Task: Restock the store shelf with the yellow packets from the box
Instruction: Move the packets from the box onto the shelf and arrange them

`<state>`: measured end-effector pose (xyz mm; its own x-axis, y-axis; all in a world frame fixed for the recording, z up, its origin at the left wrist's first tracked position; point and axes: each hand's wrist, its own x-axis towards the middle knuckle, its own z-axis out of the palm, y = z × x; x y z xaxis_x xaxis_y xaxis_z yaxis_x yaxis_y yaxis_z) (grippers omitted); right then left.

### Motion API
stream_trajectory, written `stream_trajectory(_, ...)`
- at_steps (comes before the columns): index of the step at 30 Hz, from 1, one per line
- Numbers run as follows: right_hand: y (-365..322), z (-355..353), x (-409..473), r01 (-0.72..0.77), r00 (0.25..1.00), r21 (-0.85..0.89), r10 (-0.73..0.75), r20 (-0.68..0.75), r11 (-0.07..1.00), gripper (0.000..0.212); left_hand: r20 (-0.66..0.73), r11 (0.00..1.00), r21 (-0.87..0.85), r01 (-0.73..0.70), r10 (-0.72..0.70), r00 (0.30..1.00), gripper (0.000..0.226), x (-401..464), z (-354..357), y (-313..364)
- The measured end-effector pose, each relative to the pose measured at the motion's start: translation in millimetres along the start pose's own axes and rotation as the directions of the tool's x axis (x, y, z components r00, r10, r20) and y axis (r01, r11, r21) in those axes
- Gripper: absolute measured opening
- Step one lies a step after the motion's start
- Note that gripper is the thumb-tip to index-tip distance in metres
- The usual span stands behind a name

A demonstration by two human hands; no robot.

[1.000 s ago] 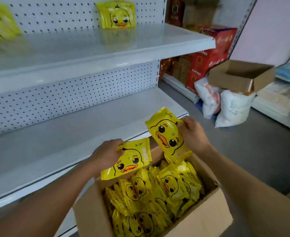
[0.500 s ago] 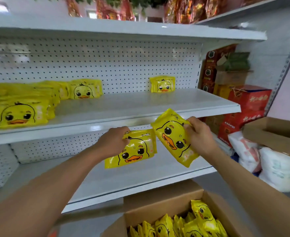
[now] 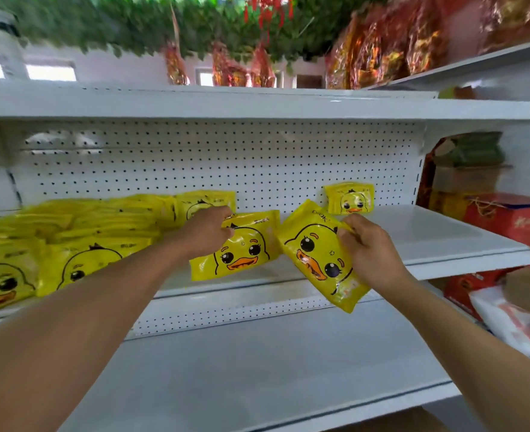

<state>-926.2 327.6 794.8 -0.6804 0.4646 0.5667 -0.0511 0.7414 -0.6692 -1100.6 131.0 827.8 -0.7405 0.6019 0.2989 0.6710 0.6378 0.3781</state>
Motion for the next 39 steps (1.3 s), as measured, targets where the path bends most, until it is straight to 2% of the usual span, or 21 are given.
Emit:
stream_trajectory(4,-10,44,38,0.01,1.0,0.021,-0.009,-0.016,1.0,0.029,0.023,0.999,0.042,0.0,-0.001,1.0,0.04,59,-16,-38)
stream_trajectory(7,-14,76,63,0.012,1.0,0.027,-0.011,-0.016,1.0,0.026,0.054,0.998,0.057,0.007,-0.01,0.999,0.04,101,-24,-68)
stream_trajectory(10,-12,105,83,0.02,1.0,0.016,-0.02,0.0,1.0,0.022,0.107,0.998,0.065,0.012,-0.019,0.994,0.036,136,-21,-96)
stream_trajectory(12,-8,122,95,0.019,1.0,-0.016,-0.019,0.021,1.0,0.028,0.154,0.997,0.074,0.009,-0.02,0.988,0.037,154,-16,-113)
stream_trajectory(15,-3,143,109,0.0,0.998,-0.045,0.003,0.063,0.999,0.024,0.188,0.996,0.09,0.009,-0.026,0.982,0.042,177,-7,-134)
stream_trajectory(20,-3,168,134,0.038,0.992,-0.178,-0.016,0.125,0.983,0.03,0.159,0.995,0.104,-0.011,-0.005,0.987,0.046,200,3,-156)
stream_trajectory(24,-5,189,150,0.125,0.97,-0.267,-0.062,0.234,0.956,0.028,0.108,0.988,0.111,-0.108,0.096,0.99,0.031,212,0,-165)
stream_trajectory(28,-13,214,166,0.213,0.928,-0.208,-0.131,0.35,0.955,0.03,0.087,0.982,0.117,-0.147,0.137,0.987,0.019,217,-17,-169)
stream_trajectory(31,-21,237,182,0.284,0.896,-0.184,-0.192,0.399,0.941,0.011,0.053,0.979,0.124,-0.162,0.156,0.986,0.019,218,-32,-175)
stream_trajectory(34,-27,265,199,0.348,0.868,-0.204,-0.232,0.439,0.915,0.014,0.034,0.966,0.187,-0.178,0.175,0.984,0.023,215,-46,-185)
stream_trajectory(39,-32,296,216,0.418,0.886,-0.449,-0.244,0.394,0.79,0.026,0.028,0.961,0.223,-0.164,0.162,0.986,0.024,206,-57,-197)
